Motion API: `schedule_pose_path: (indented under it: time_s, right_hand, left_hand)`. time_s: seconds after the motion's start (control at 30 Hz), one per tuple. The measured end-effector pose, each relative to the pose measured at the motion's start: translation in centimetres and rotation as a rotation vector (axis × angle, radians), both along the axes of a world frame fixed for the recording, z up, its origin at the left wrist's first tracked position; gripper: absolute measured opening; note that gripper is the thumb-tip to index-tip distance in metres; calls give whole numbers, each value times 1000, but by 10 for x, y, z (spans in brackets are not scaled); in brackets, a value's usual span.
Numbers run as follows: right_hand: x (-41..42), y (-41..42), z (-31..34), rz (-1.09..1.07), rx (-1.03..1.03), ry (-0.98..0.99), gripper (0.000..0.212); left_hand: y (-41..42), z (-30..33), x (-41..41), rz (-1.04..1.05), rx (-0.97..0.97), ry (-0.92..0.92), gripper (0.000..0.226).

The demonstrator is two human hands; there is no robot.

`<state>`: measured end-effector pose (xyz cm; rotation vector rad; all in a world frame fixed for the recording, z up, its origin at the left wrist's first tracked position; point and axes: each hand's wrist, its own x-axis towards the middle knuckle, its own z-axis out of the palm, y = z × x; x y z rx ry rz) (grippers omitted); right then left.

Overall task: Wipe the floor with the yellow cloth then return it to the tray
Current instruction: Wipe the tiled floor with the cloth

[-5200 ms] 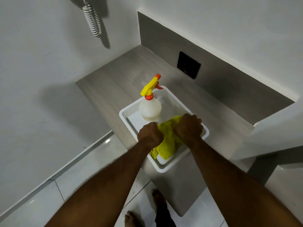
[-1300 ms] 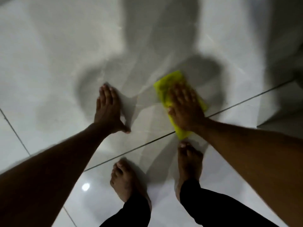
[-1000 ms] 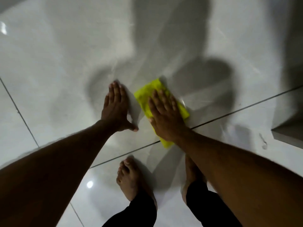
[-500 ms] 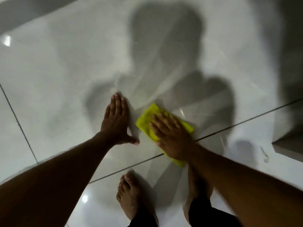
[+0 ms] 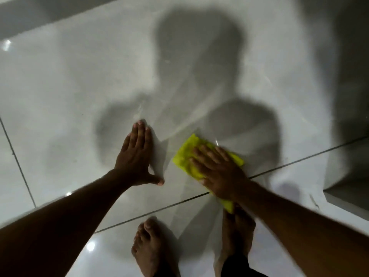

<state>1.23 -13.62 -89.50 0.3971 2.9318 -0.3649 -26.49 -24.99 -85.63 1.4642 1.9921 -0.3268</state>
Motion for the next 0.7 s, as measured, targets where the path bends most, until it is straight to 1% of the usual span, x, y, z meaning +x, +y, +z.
schedule_pose_path:
  time_s: [0.03,0.07,0.1,0.13,0.17,0.2,0.23,0.27,0.3,0.33,0.4,0.43,0.47,0.53,0.57,0.6,0.63,0.67,0.7]
  right_hand:
    - [22,25,0,61,44,-44,71]
    - [36,46,0,16,87,-95,74]
    - [38,59,-2,-146,114,-122,77]
    - [24,63,1,-410,112,-132,77]
    - [-5,55,1,-718,93,-127,75]
    - [-43,39,3,-975,12,-145,73]
    - [-78,21,8,-1079,-66,-150,72]
    - [-104,1,12,-1026,-95,-145,73]
    - [-118,-21,12,-853,-101,-133,74]
    - [-117,-36,11,-634,-105,-114,74]
    - [-90,-33,11,-244,-36,-35,73]
    - [-75,-21,13,-82,-15,-50,72]
    - [-64,-8,18,69,-11,-107,72]
    - [-54,22,24,320,-38,-265,76]
    - [-54,35,28,378,-57,-334,80]
    - [-54,42,33,386,-62,-374,83]
    - [-54,42,38,322,-73,-374,84]
    - [-51,37,43,171,-92,-316,82]
    - [-47,27,48,-62,-121,-213,77]
  left_hand:
    - [1,1,1,7,-11,-2,170]
    - [3,0,2,20,-16,3,171]
    - [4,-1,4,34,-18,15,173]
    - [6,-1,5,40,-15,25,174]
    - [8,-2,6,41,-14,24,175]
    - [7,-1,7,43,-17,21,176]
    - [7,1,9,47,-21,24,176]
    - [9,2,9,42,-25,31,175]
    - [9,3,7,29,-33,32,173]
    - [9,5,4,15,-37,31,171]
    - [7,12,-8,-44,-38,44,165]
    - [6,17,-13,-87,-54,52,162]
    - [6,23,-19,-126,-78,63,159]
    - [10,28,-23,-149,-110,83,151]
    - [13,31,-21,-129,-117,79,145]
    - [17,33,-15,-86,-118,62,138]
    - [20,35,-6,-20,-114,33,130]
    - [24,36,4,62,-106,-2,121]
    - [27,38,14,148,-87,-32,110]
